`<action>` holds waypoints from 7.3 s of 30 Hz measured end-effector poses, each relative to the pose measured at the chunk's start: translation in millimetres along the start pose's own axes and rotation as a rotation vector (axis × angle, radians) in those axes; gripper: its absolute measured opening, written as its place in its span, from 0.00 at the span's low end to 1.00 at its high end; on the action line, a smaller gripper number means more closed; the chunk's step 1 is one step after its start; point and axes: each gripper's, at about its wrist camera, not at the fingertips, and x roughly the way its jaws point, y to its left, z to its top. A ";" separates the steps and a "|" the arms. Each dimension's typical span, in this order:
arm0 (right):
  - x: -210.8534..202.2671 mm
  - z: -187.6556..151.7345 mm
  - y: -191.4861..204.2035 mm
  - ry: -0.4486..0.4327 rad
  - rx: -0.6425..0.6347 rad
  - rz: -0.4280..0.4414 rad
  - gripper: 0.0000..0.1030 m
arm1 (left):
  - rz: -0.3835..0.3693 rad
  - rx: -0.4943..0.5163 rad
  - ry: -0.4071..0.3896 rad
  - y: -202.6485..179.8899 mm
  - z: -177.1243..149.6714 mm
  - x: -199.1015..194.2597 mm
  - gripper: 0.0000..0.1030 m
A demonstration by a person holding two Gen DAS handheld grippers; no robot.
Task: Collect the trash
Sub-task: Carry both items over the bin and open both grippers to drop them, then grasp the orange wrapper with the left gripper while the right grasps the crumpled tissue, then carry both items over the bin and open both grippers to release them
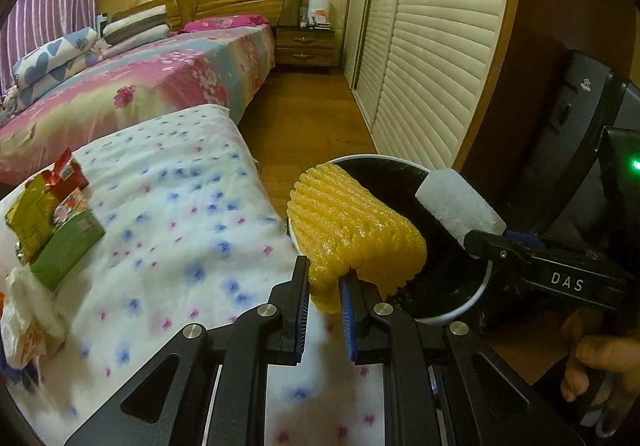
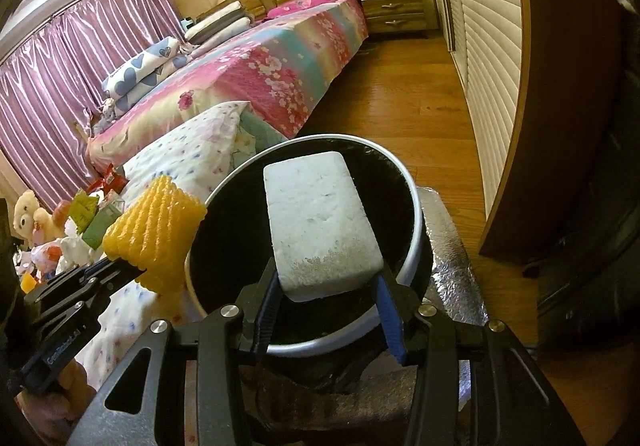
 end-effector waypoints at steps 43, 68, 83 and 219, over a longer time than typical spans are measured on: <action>-15.9 -27.2 68.4 -0.068 -0.004 0.137 0.84 | 0.099 -0.213 -0.048 64.6 -78.7 -94.2 0.62; 15.9 -62.4 202.9 0.031 -0.185 0.324 0.84 | 0.341 -0.477 -0.102 165.5 -154.7 -200.8 0.62; 43.2 -53.7 254.0 0.074 -0.232 0.400 0.84 | 0.389 -0.552 -0.105 211.9 -132.0 -188.5 0.62; 11.4 1.8 2.2 -0.025 0.097 0.098 0.14 | -0.061 -0.042 0.014 -5.4 21.9 24.5 0.21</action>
